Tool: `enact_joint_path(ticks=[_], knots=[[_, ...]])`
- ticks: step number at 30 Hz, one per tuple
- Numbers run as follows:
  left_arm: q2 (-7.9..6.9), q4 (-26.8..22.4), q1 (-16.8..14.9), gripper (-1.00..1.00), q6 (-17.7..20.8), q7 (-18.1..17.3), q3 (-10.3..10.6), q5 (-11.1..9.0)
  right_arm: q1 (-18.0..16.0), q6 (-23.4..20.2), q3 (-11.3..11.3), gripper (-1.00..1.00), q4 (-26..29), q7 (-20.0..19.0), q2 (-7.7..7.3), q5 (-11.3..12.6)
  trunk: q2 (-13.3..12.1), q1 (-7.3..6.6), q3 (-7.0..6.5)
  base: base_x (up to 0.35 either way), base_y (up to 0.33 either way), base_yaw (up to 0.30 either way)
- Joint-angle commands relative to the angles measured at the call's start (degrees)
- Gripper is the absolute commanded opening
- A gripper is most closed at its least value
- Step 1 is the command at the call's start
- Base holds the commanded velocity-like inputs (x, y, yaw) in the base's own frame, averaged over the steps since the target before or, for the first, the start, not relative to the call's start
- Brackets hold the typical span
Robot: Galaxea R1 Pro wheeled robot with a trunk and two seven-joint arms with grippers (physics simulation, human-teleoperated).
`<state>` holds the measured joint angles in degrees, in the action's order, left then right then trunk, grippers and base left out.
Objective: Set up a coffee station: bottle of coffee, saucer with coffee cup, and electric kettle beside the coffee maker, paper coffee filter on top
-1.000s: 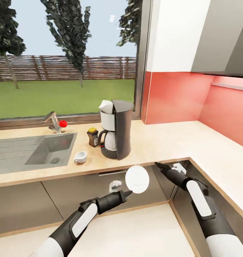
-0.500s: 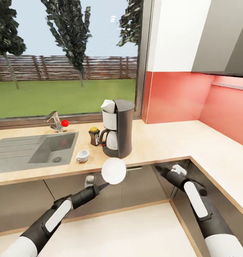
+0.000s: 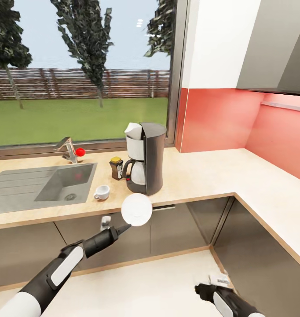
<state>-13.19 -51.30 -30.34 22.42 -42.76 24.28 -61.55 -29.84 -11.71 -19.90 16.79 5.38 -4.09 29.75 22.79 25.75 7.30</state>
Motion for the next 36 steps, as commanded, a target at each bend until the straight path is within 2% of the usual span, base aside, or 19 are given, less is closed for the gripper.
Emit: enact_joint_path(ticks=[1, 2, 4, 8, 10, 12, 13, 15, 20, 26, 29, 35, 36], knots=[[0.12, 0.0, -0.1, -1.00, 0.2, 0.3, 0.2, -0.4, 0.0, 2.4, -1.6, 1.00, -5.5, 0.4, 0.62, 0.3, 0.1, 0.04, 0.11, 0.000, 0.000, 0.000], [0.31, 0.2, -0.1, -1.00, 0.2, 0.4, 0.3, -0.4, 0.0, 4.9, -2.2, 1.00, -9.8, 0.4, 1.02, 0.1, 0.1, 0.04, 0.11, 0.000, 0.000, 0.000], [0.66, 1.2, -0.1, -1.00, 0.1, 0.5, 0.3, -0.4, 0.0, 7.7, -2.6, 1.00, -13.8, 0.2, 1.28, -0.2, 0.1, 0.04, 0.11, 0.000, 0.000, 0.000], [1.30, 2.0, -0.1, -1.00, 0.1, 0.6, 0.3, -0.3, 1.1, 8.3, -3.0, 1.00, -15.0, 0.0, 1.54, -1.1, 0.1, 0.04, 0.11, 0.000, 0.000, 0.000], [1.47, 2.5, -0.1, -1.00, 0.1, 0.6, 0.3, -0.3, 2.1, 8.4, -3.8, 1.00, -15.2, -0.5, 2.08, -4.6, 0.1, 0.04, 0.11, 0.000, 0.000, 0.000], [1.61, 2.8, -0.1, -1.00, 0.0, 0.9, 0.3, -0.3, 3.1, 8.6, -4.4, 1.00, -15.2, -2.2, 2.48, -10.0, 0.1, 0.04, 0.11, 0.000, 0.000, 0.000], [1.91, 3.0, -0.1, -1.00, 0.0, 1.7, 0.3, -0.3, 3.7, 8.7, -4.6, 1.00, -15.2, -4.4, 2.75, -14.1, 0.1, 0.04, 0.11, 0.000, 0.000, 0.000], [2.45, 3.0, -0.1, -1.00, 0.0, 3.0, 0.3, -0.3, 3.9, 8.8, -4.7, 1.00, -15.2, -5.8, 3.21, -16.0, 0.1, 0.04, 0.11, 0.000, 0.000, 0.000], [4.00, 3.0, -0.4, -1.00, 0.1, 7.3, 0.2, -0.5, 4.4, 8.8, -4.8, 1.00, -15.3, -6.7, 4.04, -17.2, 0.1, 0.04, 0.11, 0.000, 0.000, 0.000], [8.85, 2.7, -1.8, -1.00, 0.1, 17.3, -0.2, -1.2, 4.5, 8.7, -4.7, 1.00, -15.3, -6.7, 4.28, -17.3, 0.1, 0.04, 0.11, 0.000, 0.000, 0.000], [11.46, 2.7, -3.4, -1.00, 0.1, 22.7, -0.2, -3.8, 4.5, 8.7, -4.6, 1.00, -15.2, -6.6, 4.27, -17.4, 0.1, 0.04, 0.11, 0.000, 0.000, 0.000], [14.56, 2.9, -7.0, -1.00, 0.1, 31.8, -0.2, -7.9, 4.6, 8.6, -4.6, 1.00, -15.3, -6.7, 4.27, -17.4, 0.1, 0.04, 0.11, 0.000, 0.000, 0.000], [15.16, 2.9, -8.1, -1.00, 0.1, 34.2, -0.2, -8.9, 4.6, 8.6, -4.6, 1.00, -15.3, -6.7, 4.27, -17.4, 0.1, 0.04, 0.11, 0.000, 0.000, 0.000]])
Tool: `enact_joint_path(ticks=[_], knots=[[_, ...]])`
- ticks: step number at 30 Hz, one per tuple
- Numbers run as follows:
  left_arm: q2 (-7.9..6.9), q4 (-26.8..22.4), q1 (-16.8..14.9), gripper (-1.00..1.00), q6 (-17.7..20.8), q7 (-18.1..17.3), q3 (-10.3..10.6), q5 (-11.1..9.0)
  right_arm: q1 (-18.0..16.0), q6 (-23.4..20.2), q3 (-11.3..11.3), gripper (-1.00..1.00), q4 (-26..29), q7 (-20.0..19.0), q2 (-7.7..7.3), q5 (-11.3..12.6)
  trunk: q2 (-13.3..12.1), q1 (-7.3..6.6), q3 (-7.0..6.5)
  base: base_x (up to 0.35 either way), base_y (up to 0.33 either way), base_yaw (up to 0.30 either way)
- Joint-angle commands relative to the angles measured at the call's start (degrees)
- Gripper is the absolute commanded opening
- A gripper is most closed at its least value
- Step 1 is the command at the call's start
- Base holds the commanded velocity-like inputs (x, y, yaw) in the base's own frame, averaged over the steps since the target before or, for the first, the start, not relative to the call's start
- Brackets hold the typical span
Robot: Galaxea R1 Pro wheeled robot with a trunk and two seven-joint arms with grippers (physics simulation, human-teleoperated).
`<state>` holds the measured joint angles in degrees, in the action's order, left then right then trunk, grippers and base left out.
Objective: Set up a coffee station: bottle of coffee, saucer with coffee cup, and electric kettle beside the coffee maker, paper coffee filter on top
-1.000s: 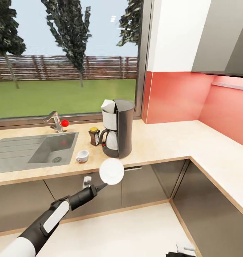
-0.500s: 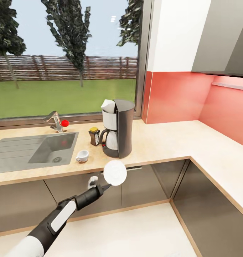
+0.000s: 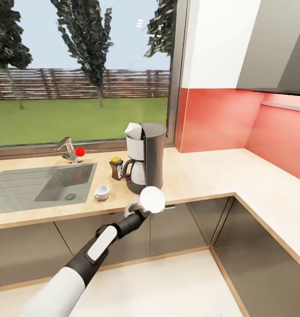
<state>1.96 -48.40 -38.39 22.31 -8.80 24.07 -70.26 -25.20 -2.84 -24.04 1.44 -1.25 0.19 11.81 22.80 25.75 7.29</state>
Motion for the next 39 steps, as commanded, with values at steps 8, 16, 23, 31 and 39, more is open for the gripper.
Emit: enact_joint_path(ticks=[8, 16, 23, 31, 39], knots=[[1.42, 0.1, -1.7, -1.00, 0.2, 5.2, 0.1, -8.2, 0.1, -0.3, -0.5, 1.00, 0.1, -0.1, -0.09, 0.5, 0.1, 0.03, 0.13, 0.000, 0.000, 0.000], [1.29, 0.1, -0.9, -1.00, 4.2, 4.7, 0.3, -15.4, 0.1, -0.4, -0.5, 1.00, 0.2, -0.2, -0.10, 0.5, 0.1, 0.03, 0.13, 0.000, 0.000, 0.000], [0.85, 0.1, -0.7, -1.00, 4.9, -1.1, 0.5, -16.9, 0.1, -0.4, -0.5, 1.00, 0.2, -0.2, -0.02, 0.6, 0.1, 0.03, 0.13, 0.000, 0.000, 0.000], [0.76, 0.2, 1.8, -1.00, 4.9, -1.4, 0.2, -17.0, 0.1, -0.4, -0.5, 1.00, 0.2, -0.2, -0.07, 0.6, 0.1, 0.03, 0.13, 0.000, -0.106, 0.000], [0.75, 0.1, 2.0, -1.00, 4.9, -1.4, 0.2, -17.0, 0.1, -0.4, -0.5, 1.00, 0.2, -0.1, -0.09, 0.6, 0.1, 0.03, 0.13, 0.000, -0.170, 0.000]])
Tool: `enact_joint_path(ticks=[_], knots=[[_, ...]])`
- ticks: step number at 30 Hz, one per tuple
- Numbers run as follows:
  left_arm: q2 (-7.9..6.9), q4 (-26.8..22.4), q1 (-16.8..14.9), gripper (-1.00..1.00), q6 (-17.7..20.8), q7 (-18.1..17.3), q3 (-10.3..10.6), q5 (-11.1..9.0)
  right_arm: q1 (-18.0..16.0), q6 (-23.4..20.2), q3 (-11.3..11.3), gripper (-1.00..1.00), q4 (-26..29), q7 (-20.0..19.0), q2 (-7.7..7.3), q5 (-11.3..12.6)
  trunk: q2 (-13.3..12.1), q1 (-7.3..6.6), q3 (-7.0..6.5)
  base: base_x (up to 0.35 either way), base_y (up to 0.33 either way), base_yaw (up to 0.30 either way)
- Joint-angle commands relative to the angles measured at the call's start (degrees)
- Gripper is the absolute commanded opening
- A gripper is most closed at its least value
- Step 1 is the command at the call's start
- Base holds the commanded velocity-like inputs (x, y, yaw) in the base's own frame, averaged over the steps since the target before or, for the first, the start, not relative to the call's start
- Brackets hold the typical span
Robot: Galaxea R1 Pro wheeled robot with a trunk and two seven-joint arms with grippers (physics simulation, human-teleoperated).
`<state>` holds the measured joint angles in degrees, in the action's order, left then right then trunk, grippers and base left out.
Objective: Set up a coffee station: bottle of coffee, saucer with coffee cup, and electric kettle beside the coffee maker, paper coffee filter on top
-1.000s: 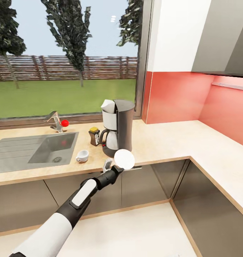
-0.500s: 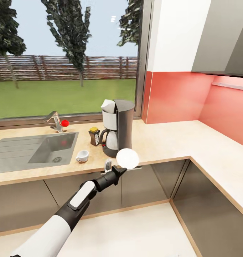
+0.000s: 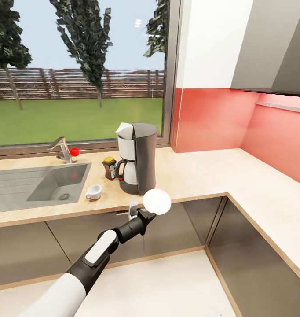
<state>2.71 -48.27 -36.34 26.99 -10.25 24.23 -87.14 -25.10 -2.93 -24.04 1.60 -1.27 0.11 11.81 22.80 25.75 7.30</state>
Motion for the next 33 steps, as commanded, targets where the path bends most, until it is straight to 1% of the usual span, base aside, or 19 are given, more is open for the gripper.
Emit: enact_joint_path(ticks=[1, 18, 24, 29, 33], knots=[[0.00, 0.0, -0.1, -1.00, 0.2, 0.1, 0.0, -0.1, 0.0, -0.3, -0.5, 1.00, 0.1, -0.1, -0.02, 0.6, 0.1, 0.03, 0.12, 0.000, -0.026, 0.000], [-0.05, 0.6, 0.0, -1.00, 0.1, 0.1, 0.2, 0.1, 0.0, 0.0, -0.7, 1.00, 0.0, -0.3, 0.15, 0.4, 0.1, 0.03, 0.12, 0.006, -0.002, 0.000], [0.01, 1.4, 0.0, -1.00, 0.2, 0.1, 0.2, 0.0, 0.0, -0.2, -0.5, 1.00, 0.1, -0.1, 0.10, 0.7, 0.1, 0.03, 0.12, 0.256, 0.000, -0.018], [0.01, 1.4, -0.1, -1.00, 0.2, 0.1, 0.2, -0.1, 0.0, -0.2, -0.4, 1.00, 0.1, -0.1, 0.07, 0.7, 0.1, 0.03, 0.12, 0.296, 0.000, -0.214], [0.10, 1.4, -0.1, -1.00, 0.2, 0.1, 0.3, 0.4, 0.0, -0.3, -0.5, 1.00, 0.1, -0.1, 0.06, 0.7, 0.1, 0.03, 0.12, 0.097, 0.000, -0.253]])
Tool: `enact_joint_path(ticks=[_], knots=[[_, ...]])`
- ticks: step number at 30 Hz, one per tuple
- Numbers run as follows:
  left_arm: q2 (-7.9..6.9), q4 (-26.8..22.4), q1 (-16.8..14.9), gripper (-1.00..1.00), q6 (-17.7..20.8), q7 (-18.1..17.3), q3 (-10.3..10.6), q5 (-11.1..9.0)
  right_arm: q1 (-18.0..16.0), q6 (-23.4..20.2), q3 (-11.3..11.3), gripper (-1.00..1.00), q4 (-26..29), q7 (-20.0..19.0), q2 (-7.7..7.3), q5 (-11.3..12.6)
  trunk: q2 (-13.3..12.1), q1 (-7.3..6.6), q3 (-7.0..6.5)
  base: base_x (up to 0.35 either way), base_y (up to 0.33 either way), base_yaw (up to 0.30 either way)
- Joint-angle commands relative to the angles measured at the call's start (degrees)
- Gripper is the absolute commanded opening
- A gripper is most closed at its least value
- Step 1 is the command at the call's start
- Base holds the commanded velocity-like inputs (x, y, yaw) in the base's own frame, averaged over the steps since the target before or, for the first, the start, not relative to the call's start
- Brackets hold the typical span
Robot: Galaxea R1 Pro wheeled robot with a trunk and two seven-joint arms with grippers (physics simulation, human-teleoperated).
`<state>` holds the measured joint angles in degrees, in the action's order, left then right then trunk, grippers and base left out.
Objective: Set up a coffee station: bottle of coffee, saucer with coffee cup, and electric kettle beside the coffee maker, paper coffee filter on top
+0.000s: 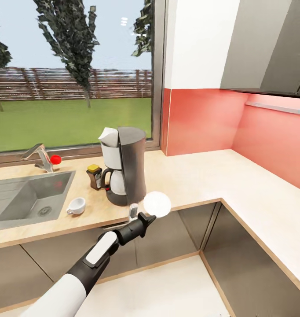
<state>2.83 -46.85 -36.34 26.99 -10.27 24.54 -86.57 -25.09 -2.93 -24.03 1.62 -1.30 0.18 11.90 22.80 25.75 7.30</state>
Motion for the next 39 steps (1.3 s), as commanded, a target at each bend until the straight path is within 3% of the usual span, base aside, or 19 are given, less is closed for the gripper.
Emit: enact_joint_path(ticks=[1, 12, 18, 21, 25, 32, 39], knots=[[0.07, 0.0, 0.0, -1.00, 0.2, 0.1, 0.0, -0.1, 0.0, -0.3, -0.5, 1.00, 0.0, -0.1, -0.01, 0.6, 0.1, 0.04, 0.12, 0.016, 0.000, -0.136], [0.58, 1.5, 0.0, -1.00, -0.3, 0.1, 0.1, -0.7, 0.0, -0.3, -0.5, 1.00, 0.0, -0.1, 0.04, 0.6, 0.1, 0.04, 0.12, 0.064, -0.008, -0.006], [3.79, 0.9, -0.1, -1.00, -1.1, 2.1, -1.2, -2.1, 0.0, -0.3, -0.5, 1.00, 0.0, -0.1, 0.01, 0.6, 0.1, 0.04, 0.12, 0.003, -0.001, 0.000], [5.61, 0.6, -0.9, -1.00, -6.4, 6.9, -2.0, -5.6, 0.0, -0.3, -0.5, 1.00, 0.0, -0.1, 0.01, 0.6, 0.1, 0.04, 0.12, 0.000, 0.000, 0.000], [6.24, -0.9, -2.4, -1.00, -9.5, 14.6, -2.2, -9.7, 0.0, -0.3, -0.5, 1.00, 0.0, 0.0, -0.01, 0.6, 0.1, 0.04, 0.12, 0.000, 0.000, 0.000], [5.95, -1.6, -2.4, -1.00, -9.5, 17.8, -7.1, -11.3, 0.0, -0.4, -0.6, 1.00, 0.0, -0.2, 0.02, 0.3, 0.1, 0.04, 0.12, 0.068, 0.000, 0.000], [5.96, -1.6, -2.3, -1.00, -9.2, 20.1, -7.6, -11.5, 0.0, -0.4, -0.7, 1.00, 0.0, -0.3, 0.08, 0.3, 0.1, 0.04, 0.12, 0.158, 0.000, 0.000]])
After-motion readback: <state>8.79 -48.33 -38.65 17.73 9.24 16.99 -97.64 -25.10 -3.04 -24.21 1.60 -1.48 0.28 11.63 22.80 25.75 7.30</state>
